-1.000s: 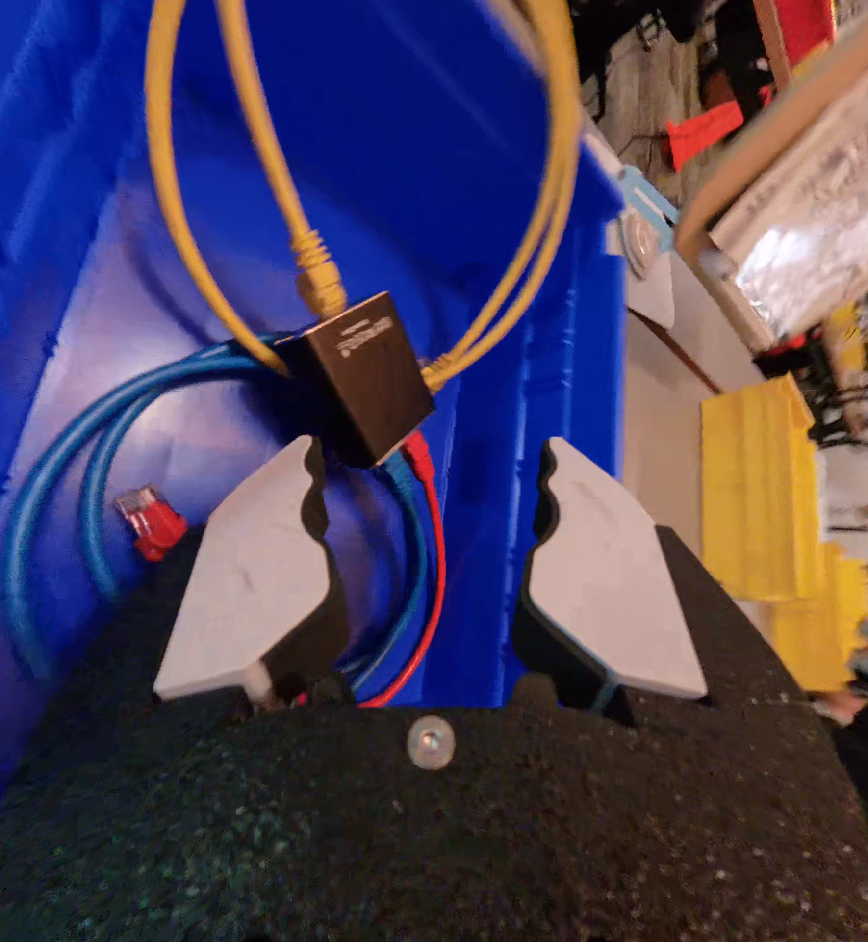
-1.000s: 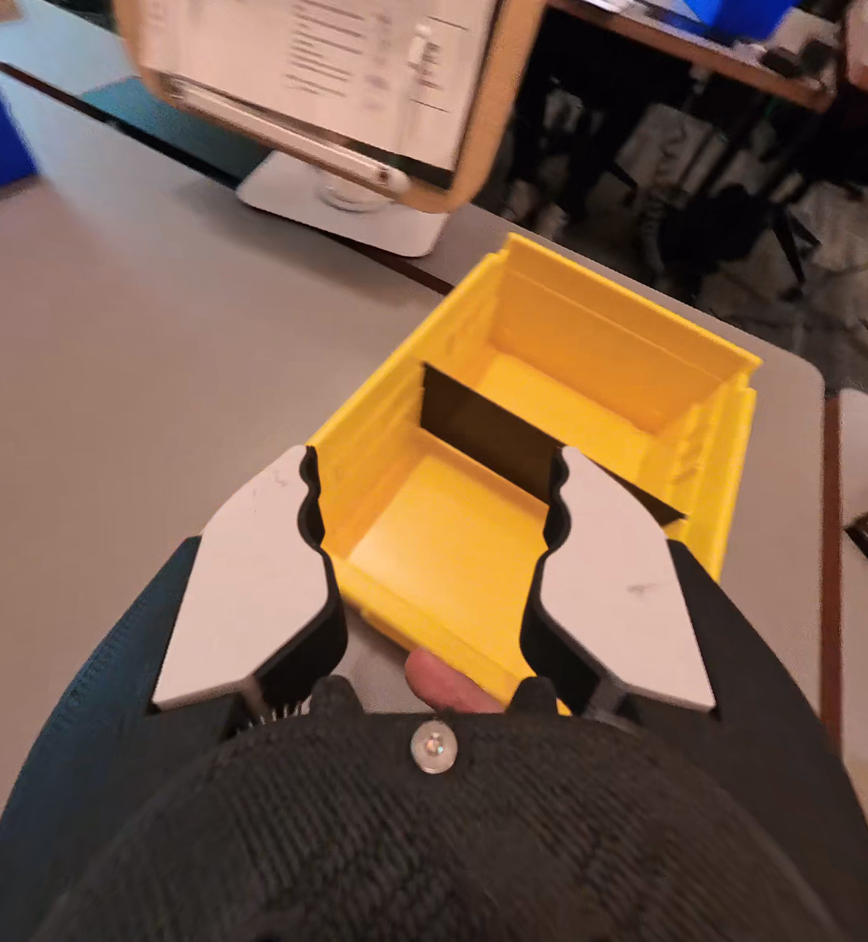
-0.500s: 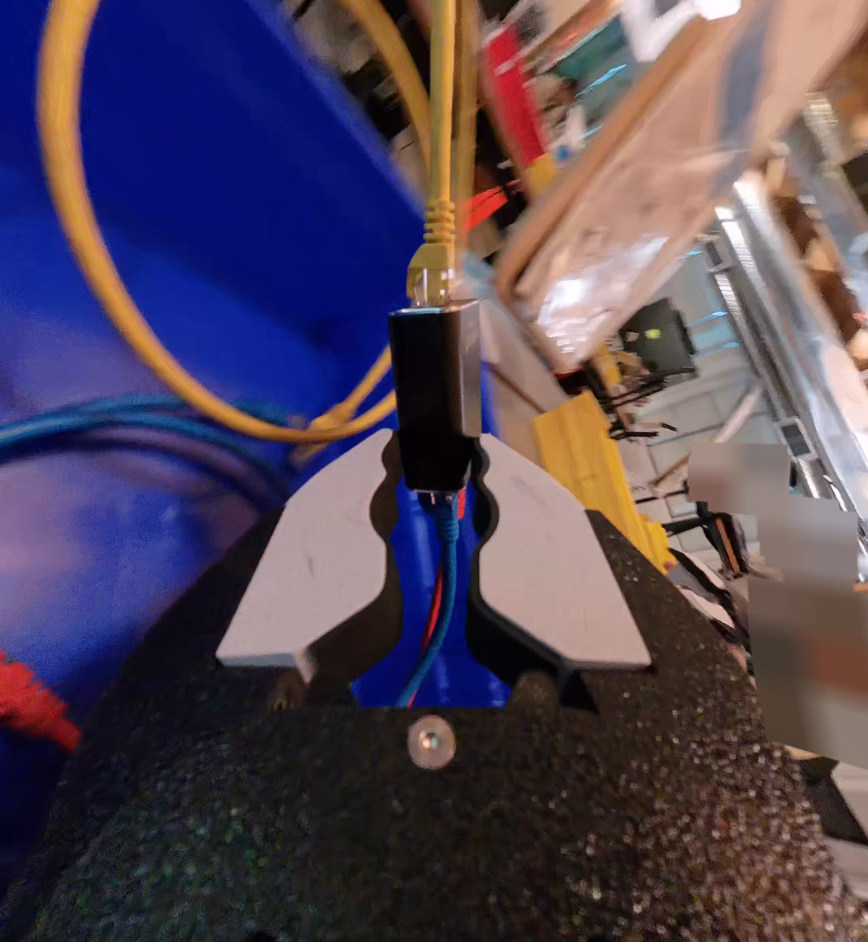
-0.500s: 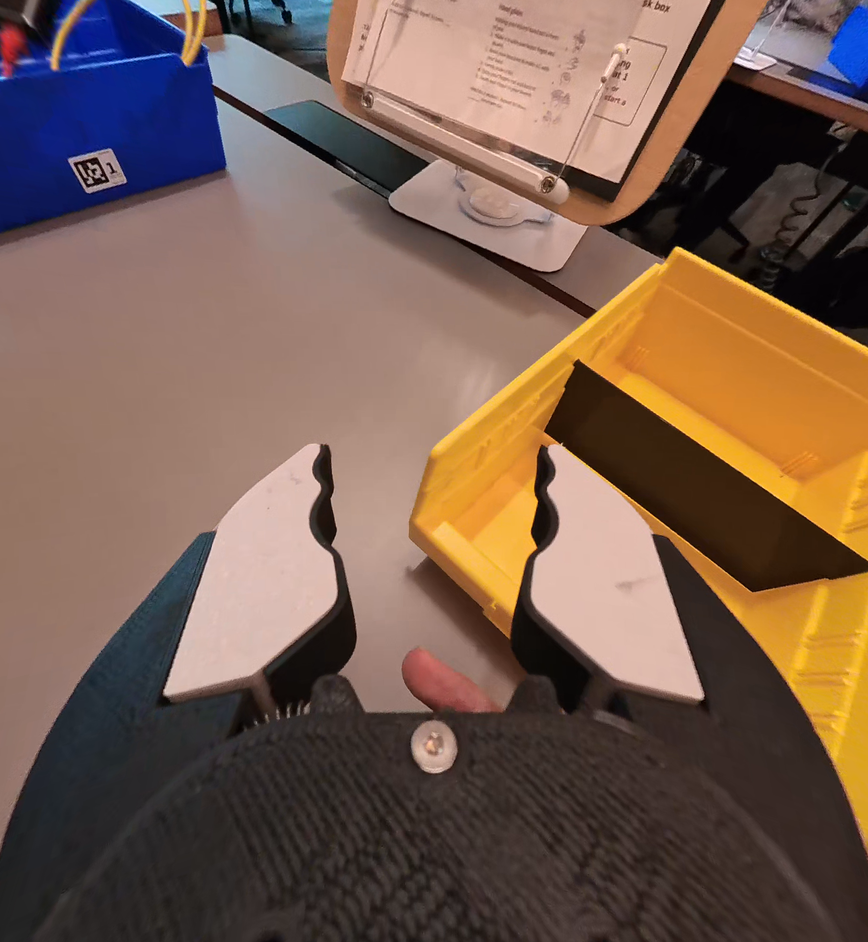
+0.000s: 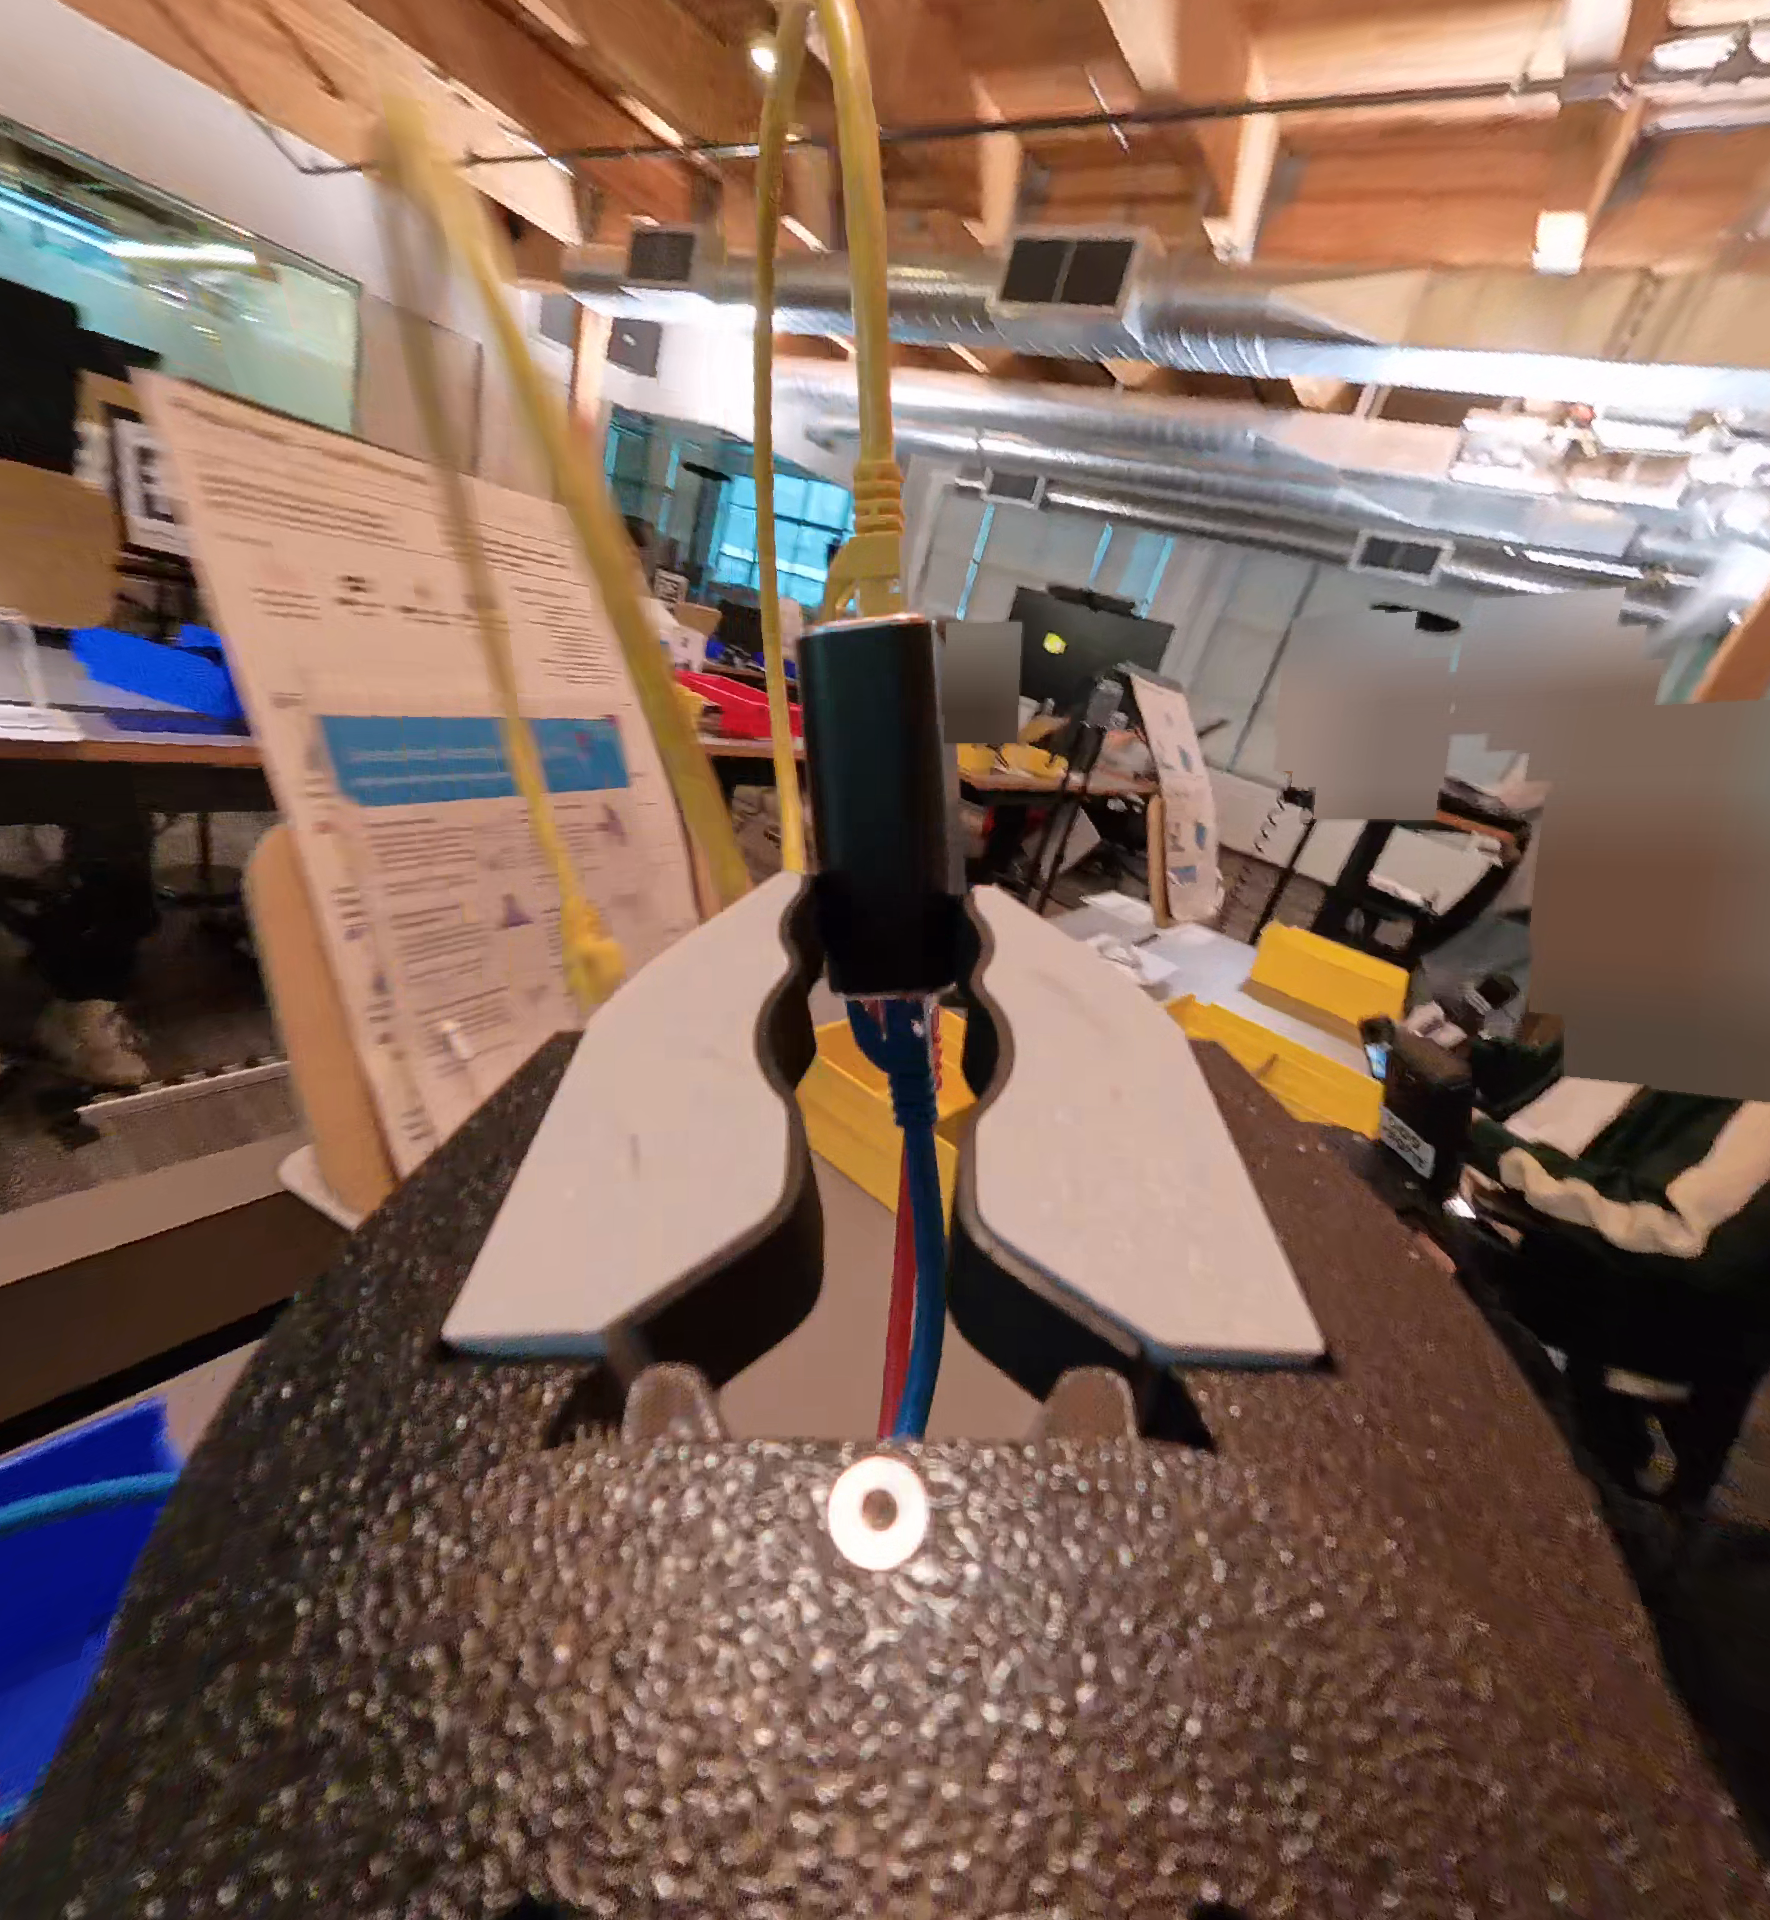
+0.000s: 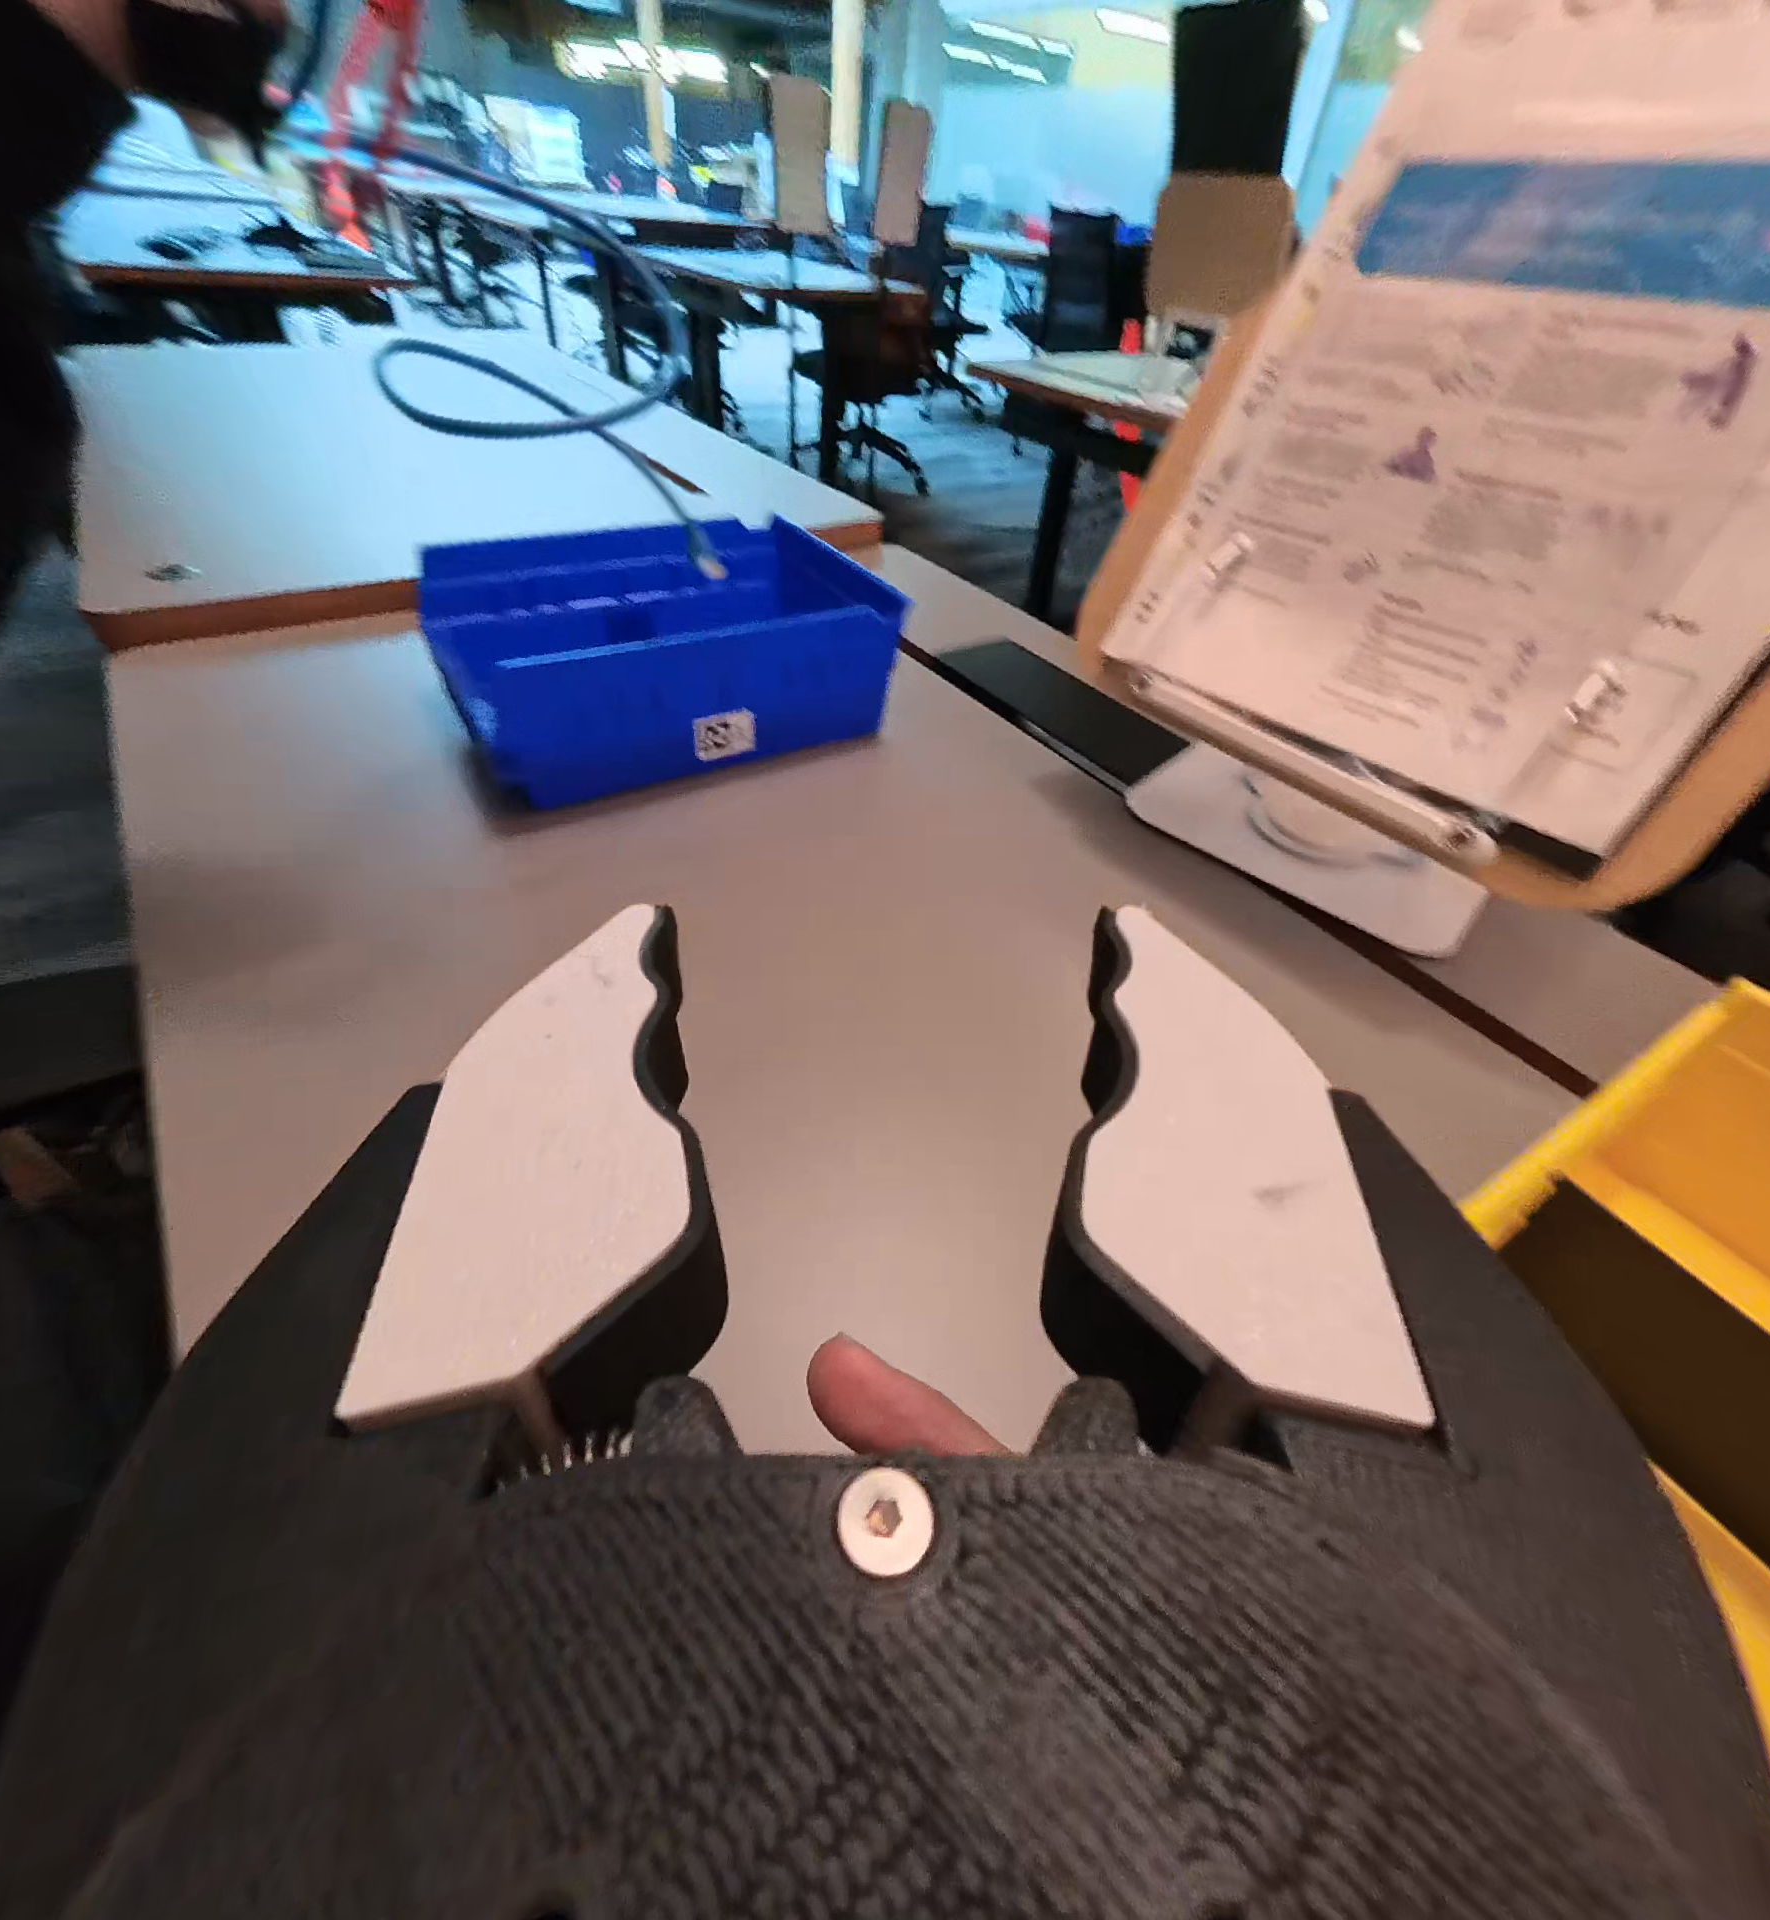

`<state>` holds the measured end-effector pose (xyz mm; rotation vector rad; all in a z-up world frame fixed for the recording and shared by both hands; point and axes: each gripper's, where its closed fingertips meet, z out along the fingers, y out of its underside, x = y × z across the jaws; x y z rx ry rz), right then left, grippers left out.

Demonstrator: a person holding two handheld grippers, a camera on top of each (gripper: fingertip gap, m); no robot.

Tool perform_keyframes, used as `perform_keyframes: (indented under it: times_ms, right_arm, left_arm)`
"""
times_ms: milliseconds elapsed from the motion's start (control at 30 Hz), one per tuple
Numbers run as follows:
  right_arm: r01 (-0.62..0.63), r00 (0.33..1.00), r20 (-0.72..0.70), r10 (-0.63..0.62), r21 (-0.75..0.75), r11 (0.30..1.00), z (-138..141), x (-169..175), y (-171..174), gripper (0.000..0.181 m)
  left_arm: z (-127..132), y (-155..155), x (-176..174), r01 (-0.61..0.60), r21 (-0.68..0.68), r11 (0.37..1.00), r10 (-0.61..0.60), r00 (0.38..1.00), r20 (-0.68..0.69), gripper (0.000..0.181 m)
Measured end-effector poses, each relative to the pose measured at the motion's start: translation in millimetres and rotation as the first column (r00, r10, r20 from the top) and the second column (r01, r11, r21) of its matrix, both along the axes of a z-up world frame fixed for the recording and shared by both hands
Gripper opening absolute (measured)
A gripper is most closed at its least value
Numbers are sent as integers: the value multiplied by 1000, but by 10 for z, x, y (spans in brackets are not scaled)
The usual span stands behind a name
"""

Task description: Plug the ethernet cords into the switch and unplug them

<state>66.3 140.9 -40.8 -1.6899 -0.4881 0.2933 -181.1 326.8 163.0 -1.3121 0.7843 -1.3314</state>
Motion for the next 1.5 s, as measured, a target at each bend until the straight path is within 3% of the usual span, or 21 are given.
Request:
perform_keyframes:
  times_ms: [33, 167, 333, 433, 533, 667, 733, 800, 867, 933, 1033, 1133, 1200, 1267, 1367, 1400, 1500]
  right_arm:
    - [-29, 1000, -6, 30, 21, 999, 64, -139, -46, 74]
    - [-127, 987, -85, 139, 130, 983, 342, -640, -227, 73]
    - [-149, 968, -163, 192, 244, 958, 597, -855, -392, 58]
    - [-69, 959, -258, 118, 192, 979, 445, -684, -203, 55]
    - [-84, 933, -336, 127, 141, 986, 262, -579, -60, 49]
    - [-32, 956, -293, 21, -34, 999, -326, -351, 292, 57]
    - [-142, 938, -340, 71, -189, 972, -693, -436, 376, 58]
    - [-303, 882, -438, 173, -247, 920, -872, -625, 370, 58]
    - [-431, 805, -532, 262, -222, 874, -872, -797, 331, 54]
    - [-532, 746, -560, 361, -175, 828, -813, -949, 229, 24]
    - [-557, 729, -574, 372, -183, 810, -821, -1009, 212, 24]
    - [-537, 671, -682, 292, -174, 826, -793, -949, 311, 24]
    - [-482, 564, -807, 176, -149, 863, -751, -830, 450, 24]
    - [-412, 424, -903, 67, -126, 903, -757, -670, 566, 24]
    - [-308, 206, -976, -69, -132, 942, -831, -457, 661, 24]
    - [-285, 148, -985, -88, -128, 950, -840, -419, 670, 24]
    - [-228, 105, -988, -112, -134, 964, -844, -440, 660, 24]
  left_arm:
    - [30, -137, 107, 30, 15, 999, -30, 1000, -9, 23]
    - [-73, -706, 531, 176, 52, 983, -175, 984, -29, 24]
    - [-793, -1219, 1139, 333, -30, 942, -335, 937, -102, 23]
    - [-1372, -1334, 1405, 434, -187, 882, -450, 891, -55, 23]
    - [-2008, -1295, 1581, 466, -321, 825, -507, 860, -54, 23]
    - [-2635, -1348, 1631, 490, -362, 793, -571, 805, -161, 23]
    - [-2781, -1431, 1608, 525, -347, 777, -611, 762, -215, 23]
    - [-2841, -1506, 1579, 556, -349, 754, -645, 727, -237, 23]
    - [-2868, -1593, 1530, 604, -331, 725, -685, 683, -254, 23]
    - [-2890, -1633, 1483, 631, -303, 714, -699, 659, -277, 23]
    - [-2908, -1647, 1422, 655, -266, 707, -707, 642, -298, 23]
    - [-2917, -1602, 1439, 638, -188, 747, -660, 673, -334, 25]
    - [-2829, -1431, 1511, 525, -50, 849, -509, 792, -337, 27]
    - [-2707, -1256, 1519, 346, 151, 926, -274, 890, -364, 23]
    - [-2506, -1180, 1450, 75, 362, 929, 80, 916, -394, 45]
    - [-2460, -1269, 1459, 47, 420, 906, 128, 916, -380, 52]
    - [-2570, -1392, 1531, -6, 527, 850, 240, 894, -377, 63]
